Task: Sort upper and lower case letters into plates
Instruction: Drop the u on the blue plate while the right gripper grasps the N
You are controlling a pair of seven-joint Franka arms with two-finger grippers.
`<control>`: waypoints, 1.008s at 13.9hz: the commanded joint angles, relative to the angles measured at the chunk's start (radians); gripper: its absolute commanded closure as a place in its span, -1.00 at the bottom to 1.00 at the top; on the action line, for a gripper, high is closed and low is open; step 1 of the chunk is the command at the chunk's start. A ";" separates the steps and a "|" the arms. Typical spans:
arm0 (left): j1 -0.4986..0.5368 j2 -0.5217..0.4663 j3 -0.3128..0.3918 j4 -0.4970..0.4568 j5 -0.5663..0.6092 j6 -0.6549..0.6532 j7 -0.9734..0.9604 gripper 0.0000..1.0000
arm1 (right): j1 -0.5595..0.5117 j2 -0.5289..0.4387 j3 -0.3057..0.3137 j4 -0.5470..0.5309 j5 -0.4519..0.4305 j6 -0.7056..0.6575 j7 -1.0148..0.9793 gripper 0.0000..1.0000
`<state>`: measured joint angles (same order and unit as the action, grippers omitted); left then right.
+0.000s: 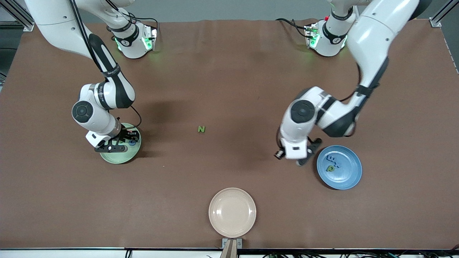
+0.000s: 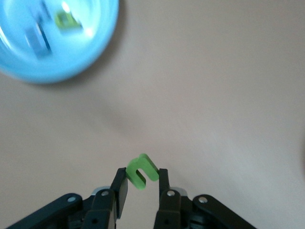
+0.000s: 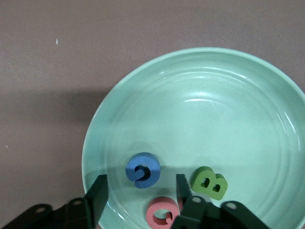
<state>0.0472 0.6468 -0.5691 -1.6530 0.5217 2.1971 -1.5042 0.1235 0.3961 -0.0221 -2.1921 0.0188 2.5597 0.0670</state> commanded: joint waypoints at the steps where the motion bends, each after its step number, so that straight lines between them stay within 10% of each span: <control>1: 0.098 -0.036 -0.006 -0.054 0.014 -0.019 0.169 1.00 | 0.045 -0.043 0.007 0.015 0.001 -0.086 0.112 -1.00; 5: 0.233 -0.033 -0.006 -0.077 0.017 -0.019 0.340 0.77 | 0.235 -0.040 0.007 0.044 0.003 -0.098 0.455 -1.00; 9: 0.275 -0.035 -0.008 -0.097 0.027 -0.013 0.380 -0.98 | 0.373 0.003 0.007 0.071 0.029 -0.021 0.579 -1.00; 14: 0.287 -0.078 -0.055 -0.064 0.023 -0.022 0.452 -0.99 | 0.469 0.104 0.007 0.122 0.064 0.068 0.666 -1.00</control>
<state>0.3232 0.6114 -0.5836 -1.7148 0.5296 2.1861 -1.0604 0.5561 0.4603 -0.0063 -2.1182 0.0651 2.6242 0.6726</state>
